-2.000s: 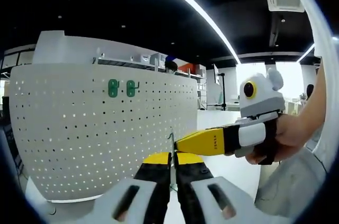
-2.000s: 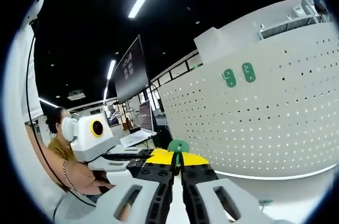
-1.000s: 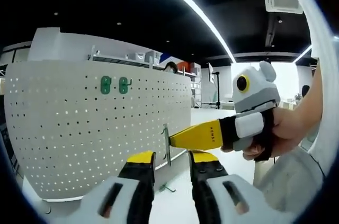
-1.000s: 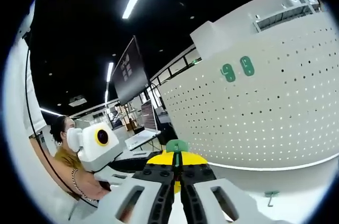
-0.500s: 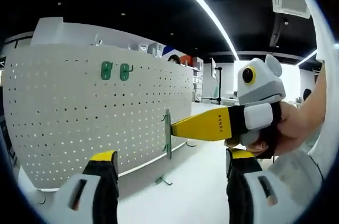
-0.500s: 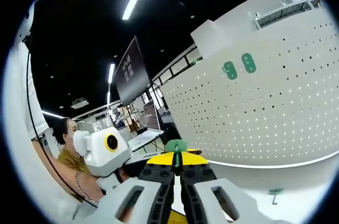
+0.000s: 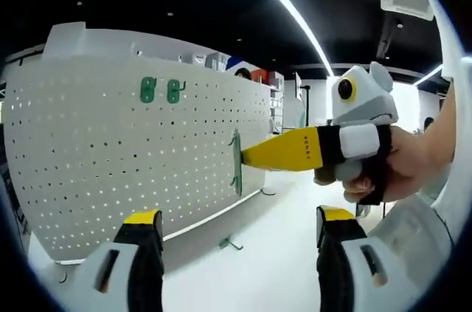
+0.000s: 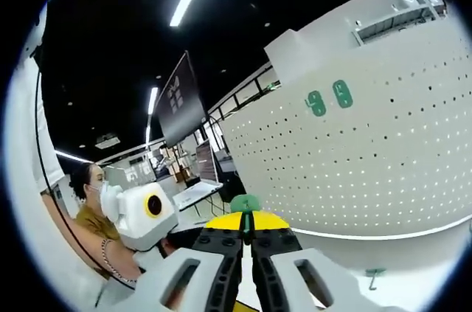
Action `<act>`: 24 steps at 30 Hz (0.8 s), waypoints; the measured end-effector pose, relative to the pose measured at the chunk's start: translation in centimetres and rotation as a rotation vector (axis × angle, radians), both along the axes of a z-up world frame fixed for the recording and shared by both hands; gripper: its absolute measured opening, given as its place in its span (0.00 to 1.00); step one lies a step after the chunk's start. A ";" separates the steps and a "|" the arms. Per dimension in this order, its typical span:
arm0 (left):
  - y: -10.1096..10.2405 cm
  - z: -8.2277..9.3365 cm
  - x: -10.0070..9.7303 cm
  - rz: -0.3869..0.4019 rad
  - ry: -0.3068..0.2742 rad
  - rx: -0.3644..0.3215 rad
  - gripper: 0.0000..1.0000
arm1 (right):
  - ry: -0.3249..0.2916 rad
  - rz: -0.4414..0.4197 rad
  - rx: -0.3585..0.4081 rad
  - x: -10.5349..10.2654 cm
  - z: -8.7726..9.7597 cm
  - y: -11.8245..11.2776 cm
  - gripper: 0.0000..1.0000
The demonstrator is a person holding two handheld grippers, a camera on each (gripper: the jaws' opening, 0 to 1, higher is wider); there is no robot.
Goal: Insert the hook assembly into the mounting plate slot until the hook locks in place.
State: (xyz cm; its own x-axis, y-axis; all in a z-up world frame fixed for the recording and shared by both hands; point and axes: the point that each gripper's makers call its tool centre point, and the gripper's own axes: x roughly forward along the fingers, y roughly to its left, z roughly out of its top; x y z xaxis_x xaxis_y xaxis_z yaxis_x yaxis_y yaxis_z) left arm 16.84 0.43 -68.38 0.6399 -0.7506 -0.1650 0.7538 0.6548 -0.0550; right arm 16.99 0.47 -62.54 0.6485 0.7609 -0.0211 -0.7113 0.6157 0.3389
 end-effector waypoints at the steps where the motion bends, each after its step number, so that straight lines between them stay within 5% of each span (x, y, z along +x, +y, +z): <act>1: 0.1 -0.2 0.0 0.000 0.004 0.006 0.88 | -0.003 -0.005 -0.003 0.2 0.2 -0.2 0.00; 24: 2.1 -5.0 -2.1 -0.011 0.127 0.060 0.87 | -0.079 -0.128 -0.081 4.4 2.9 -5.4 0.00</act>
